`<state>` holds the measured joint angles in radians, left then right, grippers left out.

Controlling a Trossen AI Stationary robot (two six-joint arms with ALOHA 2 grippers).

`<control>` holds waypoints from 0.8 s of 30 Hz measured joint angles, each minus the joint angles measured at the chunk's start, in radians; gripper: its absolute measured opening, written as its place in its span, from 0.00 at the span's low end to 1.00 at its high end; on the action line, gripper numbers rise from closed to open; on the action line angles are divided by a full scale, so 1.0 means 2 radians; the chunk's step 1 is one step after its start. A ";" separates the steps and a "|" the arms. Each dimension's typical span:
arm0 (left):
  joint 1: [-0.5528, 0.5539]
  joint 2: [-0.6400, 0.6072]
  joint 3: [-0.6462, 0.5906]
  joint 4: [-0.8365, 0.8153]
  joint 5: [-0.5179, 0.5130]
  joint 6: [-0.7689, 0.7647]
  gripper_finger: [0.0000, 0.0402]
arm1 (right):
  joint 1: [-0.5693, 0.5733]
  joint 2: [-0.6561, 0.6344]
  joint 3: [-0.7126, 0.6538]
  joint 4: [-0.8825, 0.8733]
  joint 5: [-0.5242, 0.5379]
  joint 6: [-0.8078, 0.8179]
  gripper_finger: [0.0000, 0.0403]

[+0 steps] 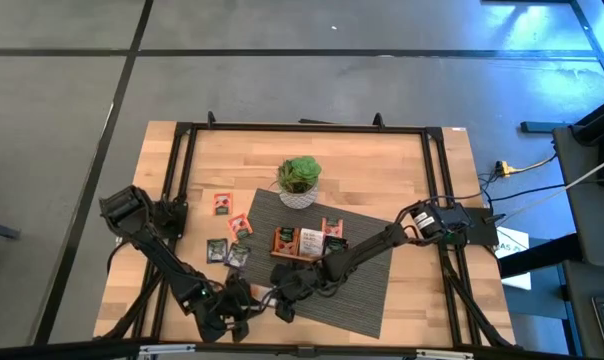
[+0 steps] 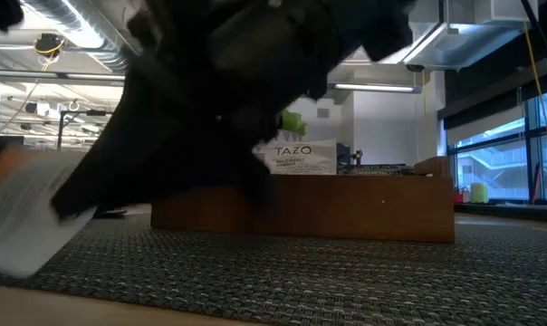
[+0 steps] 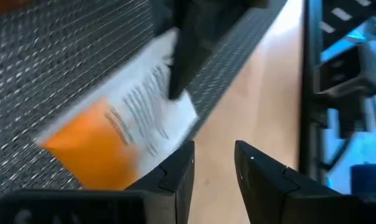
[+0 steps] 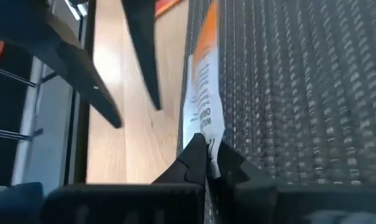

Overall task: Pick & Place Tea
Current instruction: Put the white tea bag into the middle of the wooden organizer

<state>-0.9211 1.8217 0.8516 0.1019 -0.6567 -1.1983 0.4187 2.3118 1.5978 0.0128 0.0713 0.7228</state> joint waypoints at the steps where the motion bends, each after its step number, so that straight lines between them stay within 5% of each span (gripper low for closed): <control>1: -0.001 -0.006 0.000 0.001 0.000 0.006 0.27 | 0.000 -0.006 0.000 -0.006 0.003 -0.008 0.01; 13: -0.002 -0.062 0.001 0.073 -0.039 0.170 0.28 | 0.042 -0.102 0.000 -0.234 0.016 -0.102 0.01; 18: 0.020 -0.061 0.001 0.142 -0.040 0.248 0.28 | 0.076 -0.122 0.000 -0.251 0.020 -0.128 0.01; 24: 0.050 -0.061 0.001 0.177 -0.023 0.280 0.28 | 0.101 -0.123 0.000 -0.253 0.085 -0.146 0.01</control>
<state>-0.8204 1.6989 0.8536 0.4554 -0.7018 -0.6393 0.6210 2.0663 1.5986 -0.4923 0.2415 0.4310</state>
